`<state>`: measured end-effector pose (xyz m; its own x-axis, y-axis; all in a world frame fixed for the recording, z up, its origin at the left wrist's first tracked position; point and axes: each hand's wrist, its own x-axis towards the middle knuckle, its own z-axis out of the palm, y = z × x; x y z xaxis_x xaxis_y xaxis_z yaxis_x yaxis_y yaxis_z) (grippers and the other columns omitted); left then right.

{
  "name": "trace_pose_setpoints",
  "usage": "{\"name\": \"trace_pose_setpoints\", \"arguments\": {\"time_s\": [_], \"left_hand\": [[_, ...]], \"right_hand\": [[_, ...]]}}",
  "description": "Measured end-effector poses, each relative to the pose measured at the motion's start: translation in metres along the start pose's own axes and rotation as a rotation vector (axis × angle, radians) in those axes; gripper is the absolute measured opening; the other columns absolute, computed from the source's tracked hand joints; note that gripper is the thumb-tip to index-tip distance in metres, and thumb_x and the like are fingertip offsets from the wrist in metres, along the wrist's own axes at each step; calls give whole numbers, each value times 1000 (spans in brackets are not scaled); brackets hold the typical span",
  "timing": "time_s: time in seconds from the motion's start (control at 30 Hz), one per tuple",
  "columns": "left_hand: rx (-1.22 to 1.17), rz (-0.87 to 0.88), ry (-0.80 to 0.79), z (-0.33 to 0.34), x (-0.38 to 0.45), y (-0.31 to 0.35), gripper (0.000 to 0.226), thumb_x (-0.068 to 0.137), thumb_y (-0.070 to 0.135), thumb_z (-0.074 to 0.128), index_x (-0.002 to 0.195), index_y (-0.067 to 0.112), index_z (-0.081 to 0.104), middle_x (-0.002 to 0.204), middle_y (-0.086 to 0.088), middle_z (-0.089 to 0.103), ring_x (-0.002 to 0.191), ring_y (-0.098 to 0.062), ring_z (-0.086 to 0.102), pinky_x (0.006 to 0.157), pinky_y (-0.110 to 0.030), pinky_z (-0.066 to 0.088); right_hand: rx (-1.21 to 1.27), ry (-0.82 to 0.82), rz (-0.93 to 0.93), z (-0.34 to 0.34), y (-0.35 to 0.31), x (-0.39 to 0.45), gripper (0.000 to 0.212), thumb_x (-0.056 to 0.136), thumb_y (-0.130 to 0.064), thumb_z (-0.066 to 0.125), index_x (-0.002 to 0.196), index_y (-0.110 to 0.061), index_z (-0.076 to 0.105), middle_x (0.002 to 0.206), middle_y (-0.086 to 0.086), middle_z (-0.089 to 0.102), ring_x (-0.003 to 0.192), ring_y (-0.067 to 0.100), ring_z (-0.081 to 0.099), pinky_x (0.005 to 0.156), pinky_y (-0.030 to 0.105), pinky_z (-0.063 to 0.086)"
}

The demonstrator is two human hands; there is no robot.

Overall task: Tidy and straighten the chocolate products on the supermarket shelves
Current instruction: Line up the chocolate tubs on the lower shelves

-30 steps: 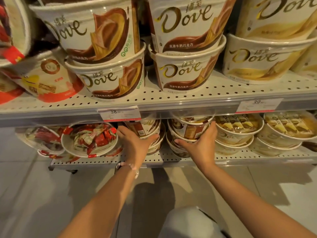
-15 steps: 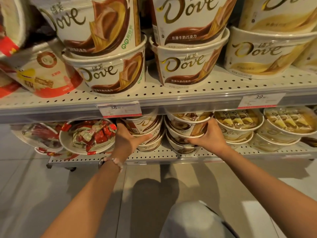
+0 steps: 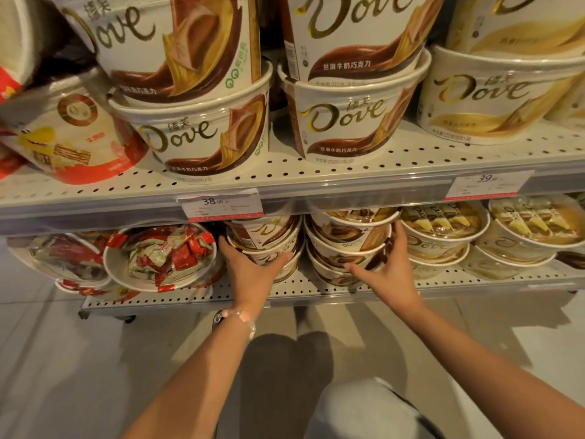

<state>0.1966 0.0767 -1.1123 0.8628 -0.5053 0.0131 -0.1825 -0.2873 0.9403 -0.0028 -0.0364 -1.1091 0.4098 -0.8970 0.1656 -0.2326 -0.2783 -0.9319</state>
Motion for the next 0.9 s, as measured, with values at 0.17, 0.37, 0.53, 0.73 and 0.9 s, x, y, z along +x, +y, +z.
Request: {"name": "trace_pose_setpoints", "arguments": {"time_s": [0.17,0.37,0.53,0.73,0.9], "left_hand": [[-38,-38,127,15,3,-1,128,44,36,92,142,11,14,144,-13,31,132,-26,33,105,-27,25],[1,-9,121,9,6,-4,114,44,40,92,134,12,28,132,-7,43,111,-9,37,95,-24,28],[-11,31,-52,-11,18,-8,112,46,42,90,137,13,31,128,2,49,112,-9,48,96,-26,39],[-59,-16,-208,-25,28,-12,119,53,38,88,146,9,21,141,-5,46,131,-19,42,109,-43,35],[7,-10,-149,-19,24,-17,125,54,40,88,149,10,12,149,-7,34,137,-20,32,113,-36,27]], "right_hand": [[-13,194,49,30,2,-3,121,44,-36,92,142,-15,24,140,-1,41,131,11,38,111,27,30],[-128,269,104,36,6,3,115,40,-47,90,134,-15,33,131,3,50,123,19,48,103,31,41],[-104,175,105,17,14,10,108,41,-42,92,130,-18,35,117,-13,53,107,2,49,88,11,37],[-72,69,138,3,21,16,105,46,-36,92,131,-14,35,114,-14,51,107,3,49,87,13,38],[-55,72,104,9,22,9,99,53,-31,90,134,-19,34,120,-15,48,112,3,46,92,15,35]]}}
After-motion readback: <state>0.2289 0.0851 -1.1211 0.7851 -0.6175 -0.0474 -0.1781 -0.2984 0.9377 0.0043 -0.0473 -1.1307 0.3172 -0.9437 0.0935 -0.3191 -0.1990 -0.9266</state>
